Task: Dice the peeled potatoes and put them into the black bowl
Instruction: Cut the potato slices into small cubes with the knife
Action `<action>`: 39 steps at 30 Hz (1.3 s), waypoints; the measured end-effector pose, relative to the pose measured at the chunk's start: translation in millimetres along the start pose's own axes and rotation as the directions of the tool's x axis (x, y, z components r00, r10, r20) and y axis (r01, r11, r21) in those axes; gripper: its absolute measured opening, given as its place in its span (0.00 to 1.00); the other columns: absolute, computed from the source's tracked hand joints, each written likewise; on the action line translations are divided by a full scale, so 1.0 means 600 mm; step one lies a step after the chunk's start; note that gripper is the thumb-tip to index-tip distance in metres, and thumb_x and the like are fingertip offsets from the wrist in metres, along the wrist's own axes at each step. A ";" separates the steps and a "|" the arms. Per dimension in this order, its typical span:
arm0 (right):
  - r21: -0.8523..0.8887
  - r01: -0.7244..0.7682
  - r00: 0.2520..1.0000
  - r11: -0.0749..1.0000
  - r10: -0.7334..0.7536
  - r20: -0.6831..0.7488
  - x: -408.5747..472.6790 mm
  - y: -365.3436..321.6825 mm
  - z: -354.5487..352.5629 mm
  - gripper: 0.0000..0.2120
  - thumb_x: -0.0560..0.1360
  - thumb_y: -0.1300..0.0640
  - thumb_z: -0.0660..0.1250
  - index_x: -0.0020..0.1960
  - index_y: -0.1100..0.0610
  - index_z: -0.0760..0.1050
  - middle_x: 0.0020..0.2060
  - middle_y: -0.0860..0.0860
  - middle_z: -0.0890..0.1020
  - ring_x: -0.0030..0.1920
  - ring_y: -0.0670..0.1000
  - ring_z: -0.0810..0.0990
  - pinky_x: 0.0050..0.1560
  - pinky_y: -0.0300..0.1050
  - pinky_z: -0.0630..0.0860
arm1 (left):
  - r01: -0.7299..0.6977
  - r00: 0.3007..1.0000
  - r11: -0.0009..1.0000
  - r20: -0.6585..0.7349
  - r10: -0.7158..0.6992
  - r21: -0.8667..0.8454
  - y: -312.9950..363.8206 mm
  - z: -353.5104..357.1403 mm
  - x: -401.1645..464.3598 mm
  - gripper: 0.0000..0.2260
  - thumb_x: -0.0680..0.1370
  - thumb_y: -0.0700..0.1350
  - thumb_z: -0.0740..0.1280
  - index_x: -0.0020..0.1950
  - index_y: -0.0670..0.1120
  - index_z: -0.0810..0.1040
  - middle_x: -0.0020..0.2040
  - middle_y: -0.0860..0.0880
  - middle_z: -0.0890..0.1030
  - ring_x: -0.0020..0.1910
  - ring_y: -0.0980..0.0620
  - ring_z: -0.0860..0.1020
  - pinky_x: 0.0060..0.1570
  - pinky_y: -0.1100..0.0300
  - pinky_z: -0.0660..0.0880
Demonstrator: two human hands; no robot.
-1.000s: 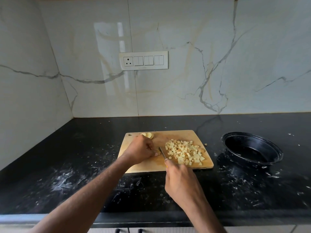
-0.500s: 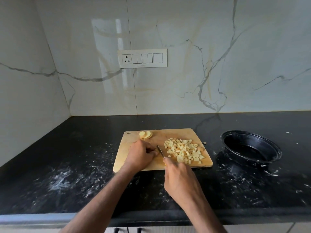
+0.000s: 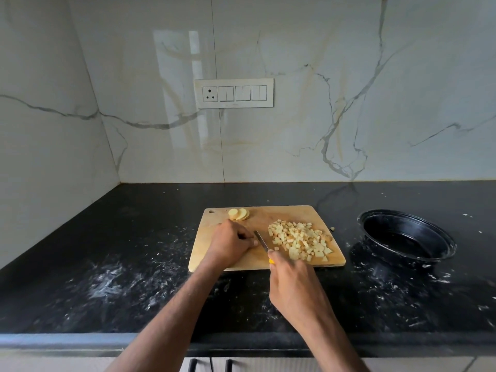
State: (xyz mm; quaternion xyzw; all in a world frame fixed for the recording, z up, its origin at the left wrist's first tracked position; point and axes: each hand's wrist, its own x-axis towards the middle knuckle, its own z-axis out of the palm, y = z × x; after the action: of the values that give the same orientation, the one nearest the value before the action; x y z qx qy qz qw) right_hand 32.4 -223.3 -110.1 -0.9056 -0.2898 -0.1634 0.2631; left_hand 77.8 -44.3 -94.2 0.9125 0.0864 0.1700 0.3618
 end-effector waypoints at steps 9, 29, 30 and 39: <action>-0.028 -0.045 0.999 0.999 0.045 0.015 0.024 -0.003 0.009 0.16 0.82 0.53 0.61 0.69 0.50 0.72 0.45 0.48 0.79 0.43 0.46 0.76 0.39 0.36 0.74 | -0.010 1.000 1.000 -0.010 0.010 0.018 0.001 0.000 -0.001 0.04 0.73 0.42 0.78 0.46 0.46 0.88 0.42 0.53 0.85 0.40 0.60 0.78 0.44 0.69 0.73; -0.064 -0.066 0.996 0.996 0.062 -0.057 0.018 -0.027 0.010 0.14 0.83 0.52 0.61 0.67 0.50 0.71 0.40 0.47 0.75 0.39 0.45 0.78 0.38 0.39 0.80 | -0.036 0.997 0.999 -0.068 0.039 0.036 -0.007 0.003 -0.014 0.06 0.73 0.42 0.76 0.50 0.46 0.88 0.45 0.52 0.87 0.44 0.56 0.81 0.49 0.61 0.78; -0.060 -0.060 0.997 0.996 0.056 -0.055 0.018 -0.028 0.009 0.14 0.83 0.52 0.61 0.67 0.50 0.71 0.40 0.47 0.74 0.39 0.45 0.78 0.37 0.38 0.79 | -0.034 0.997 0.999 -0.071 0.036 0.033 -0.007 0.004 -0.014 0.05 0.73 0.42 0.76 0.49 0.47 0.88 0.45 0.52 0.87 0.43 0.57 0.81 0.48 0.61 0.78; -0.087 -0.029 1.000 0.996 0.029 -0.005 0.019 -0.030 0.008 0.14 0.82 0.55 0.60 0.67 0.52 0.72 0.44 0.51 0.81 0.42 0.49 0.80 0.39 0.39 0.77 | -0.019 0.997 0.998 -0.074 0.024 0.067 -0.008 0.006 -0.008 0.02 0.74 0.43 0.76 0.45 0.46 0.88 0.43 0.50 0.85 0.41 0.53 0.79 0.43 0.62 0.74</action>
State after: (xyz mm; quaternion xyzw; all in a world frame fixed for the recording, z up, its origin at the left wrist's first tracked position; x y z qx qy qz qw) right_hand 31.1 -203.2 -102.3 -0.9200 -0.2688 -0.1737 0.2263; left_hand 74.4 -44.6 -101.5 0.9179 0.0957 0.2047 0.3262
